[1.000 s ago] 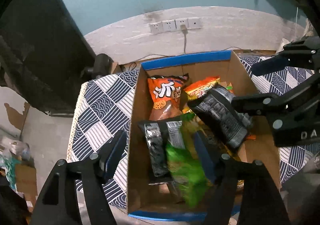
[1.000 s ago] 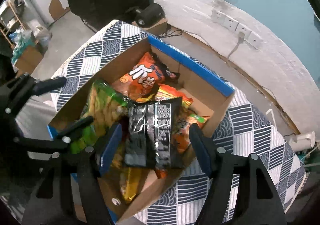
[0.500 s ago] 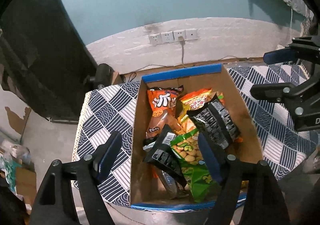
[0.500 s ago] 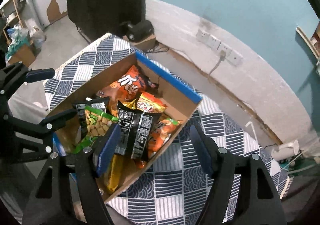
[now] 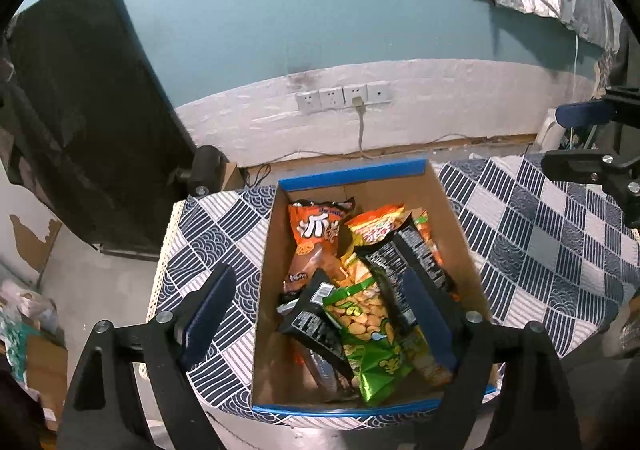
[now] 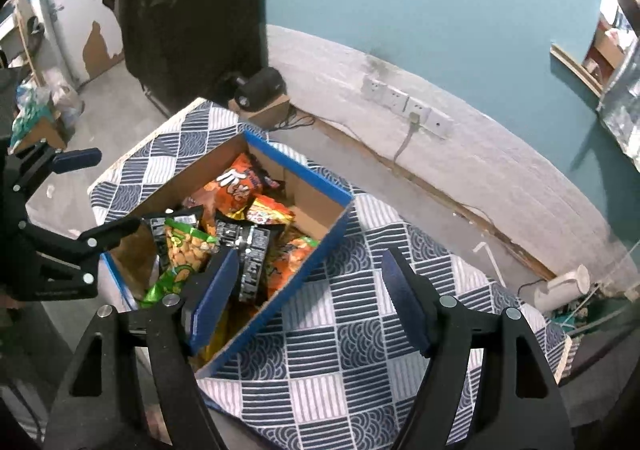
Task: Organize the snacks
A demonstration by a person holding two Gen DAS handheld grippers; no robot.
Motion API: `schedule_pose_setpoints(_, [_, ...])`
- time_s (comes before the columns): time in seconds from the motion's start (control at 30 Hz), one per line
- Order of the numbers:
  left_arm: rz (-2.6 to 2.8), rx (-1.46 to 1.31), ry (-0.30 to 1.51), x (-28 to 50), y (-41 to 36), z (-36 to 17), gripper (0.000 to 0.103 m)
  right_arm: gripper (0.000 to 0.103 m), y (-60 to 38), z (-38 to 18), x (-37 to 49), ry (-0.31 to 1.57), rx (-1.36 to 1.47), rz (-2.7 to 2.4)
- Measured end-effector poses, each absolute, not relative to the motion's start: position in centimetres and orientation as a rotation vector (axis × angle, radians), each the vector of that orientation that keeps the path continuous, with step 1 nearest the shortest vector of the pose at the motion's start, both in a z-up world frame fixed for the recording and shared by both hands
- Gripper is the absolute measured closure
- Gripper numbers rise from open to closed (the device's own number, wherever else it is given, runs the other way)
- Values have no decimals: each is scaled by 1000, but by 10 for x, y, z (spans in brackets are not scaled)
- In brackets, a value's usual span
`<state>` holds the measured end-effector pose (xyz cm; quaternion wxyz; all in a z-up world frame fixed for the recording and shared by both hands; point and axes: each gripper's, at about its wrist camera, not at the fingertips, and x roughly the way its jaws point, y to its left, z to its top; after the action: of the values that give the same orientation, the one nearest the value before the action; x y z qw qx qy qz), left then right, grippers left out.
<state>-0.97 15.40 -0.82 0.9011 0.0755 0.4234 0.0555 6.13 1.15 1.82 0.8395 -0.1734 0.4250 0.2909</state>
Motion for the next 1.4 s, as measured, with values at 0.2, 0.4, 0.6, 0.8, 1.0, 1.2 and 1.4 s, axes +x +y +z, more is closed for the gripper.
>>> schedule_pose_setpoints(0.2, [111, 178, 851, -13, 144, 0, 14, 27, -9, 25, 54, 869, -360, 598])
schedule_pose_setpoints(0.4, [97, 182, 835, -17, 132, 4, 13, 27, -30, 25, 51, 859, -354, 582])
schedule_pose_setpoints(0.6, [71, 201, 830, -17, 117, 6, 13, 27, -46, 22, 49, 868, -343, 572])
schedule_pose_setpoints(0.8, [62, 193, 831, -12, 105, 7, 13, 27, -54, 23, 47, 867, -335, 577])
schedule_pose_setpoints(1.0, [81, 211, 821, -9, 101, 9, 12, 27, -59, 23, 47, 861, -325, 585])
schedule_pose_setpoints(1.2, [81, 207, 833, -7, 100, 6, 12, 27, -62, 23, 48, 862, -320, 583])
schedule_pose_setpoints(1.4, [70, 211, 838, -6, 96, 5, 12, 27, -63, 23, 48, 866, -319, 586])
